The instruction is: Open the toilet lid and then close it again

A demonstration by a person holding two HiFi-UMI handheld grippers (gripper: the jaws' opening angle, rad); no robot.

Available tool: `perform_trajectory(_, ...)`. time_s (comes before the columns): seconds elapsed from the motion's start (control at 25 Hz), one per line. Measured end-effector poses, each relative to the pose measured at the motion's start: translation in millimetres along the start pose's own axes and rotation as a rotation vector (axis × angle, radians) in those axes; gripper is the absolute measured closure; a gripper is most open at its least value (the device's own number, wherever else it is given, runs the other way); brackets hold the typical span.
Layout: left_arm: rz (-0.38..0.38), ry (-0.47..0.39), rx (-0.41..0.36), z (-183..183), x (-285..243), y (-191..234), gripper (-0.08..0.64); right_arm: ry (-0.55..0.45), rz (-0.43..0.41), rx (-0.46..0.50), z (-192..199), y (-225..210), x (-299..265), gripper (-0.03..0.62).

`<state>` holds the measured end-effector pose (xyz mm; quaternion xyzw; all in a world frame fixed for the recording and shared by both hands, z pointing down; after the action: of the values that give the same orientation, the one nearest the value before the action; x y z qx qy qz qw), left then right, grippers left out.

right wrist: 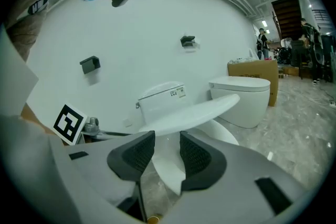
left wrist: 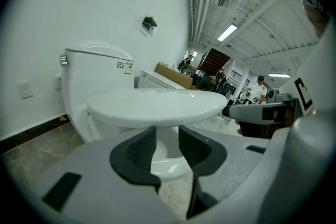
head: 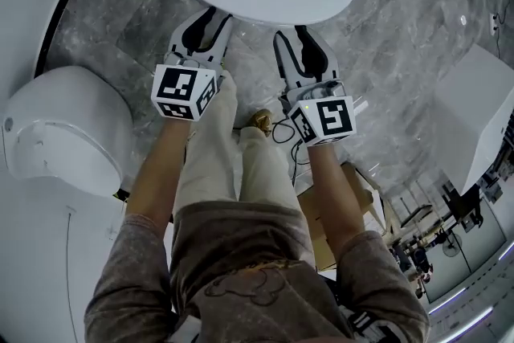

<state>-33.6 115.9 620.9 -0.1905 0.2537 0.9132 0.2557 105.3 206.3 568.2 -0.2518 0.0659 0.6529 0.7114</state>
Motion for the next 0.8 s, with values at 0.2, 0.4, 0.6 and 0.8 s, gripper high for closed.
perform_trajectory(0.2,0.001,-0.017,0.046,-43.6,19.7,13.3,0.420,-0.005,-0.033,0.039,-59.6,26.9,-11.5,0.426)
perform_trajectory(0.4,0.025,-0.011,0.076,-84.3,31.2,27.5,0.424,0.009,-0.030,0.038,-114.4,41.1,-30.7,0.425)
perform_trajectory(0.6,-0.012,-0.045,0.125,-118.6,37.2,44.1,0.428,-0.005,-0.082,0.081,-160.6,56.6,-55.0,0.425)
perform_trajectory(0.8,-0.066,-0.096,0.130,-154.3,42.8,65.5,0.428,-0.019,-0.175,0.147,-202.9,71.5,-87.9,0.425)
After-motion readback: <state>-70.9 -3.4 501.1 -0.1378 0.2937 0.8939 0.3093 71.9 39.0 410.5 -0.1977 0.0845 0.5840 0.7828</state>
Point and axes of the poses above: the fingertips, and each gripper's own axes: x backward along the fingers, y to its left, z out of its underside, the point moved 5 cm from there along x, backward along the fingers
